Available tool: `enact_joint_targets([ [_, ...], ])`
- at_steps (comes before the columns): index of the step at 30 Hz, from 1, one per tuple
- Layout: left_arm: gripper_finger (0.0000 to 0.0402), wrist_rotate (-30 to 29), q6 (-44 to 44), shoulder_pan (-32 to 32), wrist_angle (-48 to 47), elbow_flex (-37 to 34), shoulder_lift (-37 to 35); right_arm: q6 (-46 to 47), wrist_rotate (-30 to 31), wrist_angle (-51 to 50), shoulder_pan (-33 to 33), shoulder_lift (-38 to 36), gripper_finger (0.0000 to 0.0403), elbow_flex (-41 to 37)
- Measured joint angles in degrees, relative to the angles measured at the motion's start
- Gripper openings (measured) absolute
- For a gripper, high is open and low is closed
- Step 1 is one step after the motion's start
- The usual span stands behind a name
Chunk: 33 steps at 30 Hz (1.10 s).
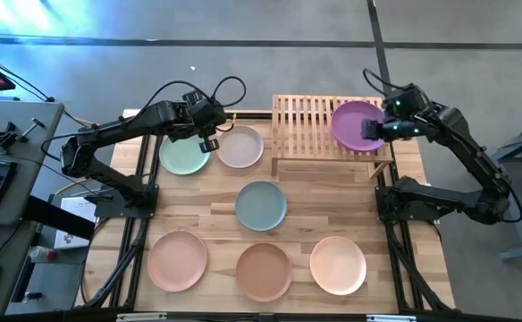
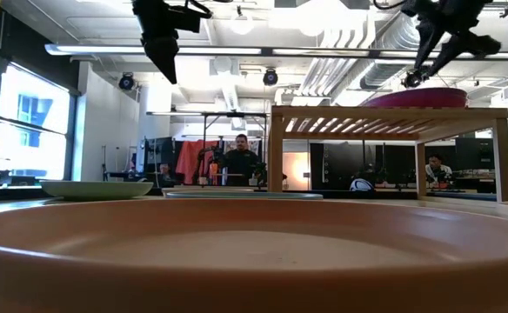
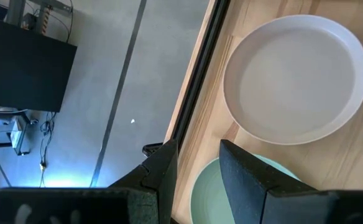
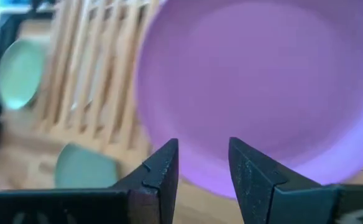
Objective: Place and stack plates onto a shelf
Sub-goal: Stack the green plate on the purple plate on the shelf
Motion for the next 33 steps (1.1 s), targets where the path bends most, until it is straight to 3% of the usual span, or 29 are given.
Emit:
enact_joint_targets([
  [7, 0.011, 0.0, 0.0, 0.0, 0.0, 0.0, 0.0, -6.5, -11.9, 7.8, 0.0, 0.0, 0.0118, 0.0],
  [19, 0.011, 0.0, 0.0, 0.0, 0.2, 0.0, 0.0, -7.5, -26.9, 40.9, 1.3, 2.3, 0.0118, 0.0],
  [23, 0.011, 0.0, 0.0, 0.0, 0.3, 0.0, 0.0, -7.5, -27.8, 44.3, 4.9, 2.8, 0.0118, 0.0],
  [33, 0.011, 0.8, 0.0, 0.0, 2.4, 0.0, 0.2, -7.9, -25.8, 41.1, 15.9, 3.1, 0.0118, 0.0],
])
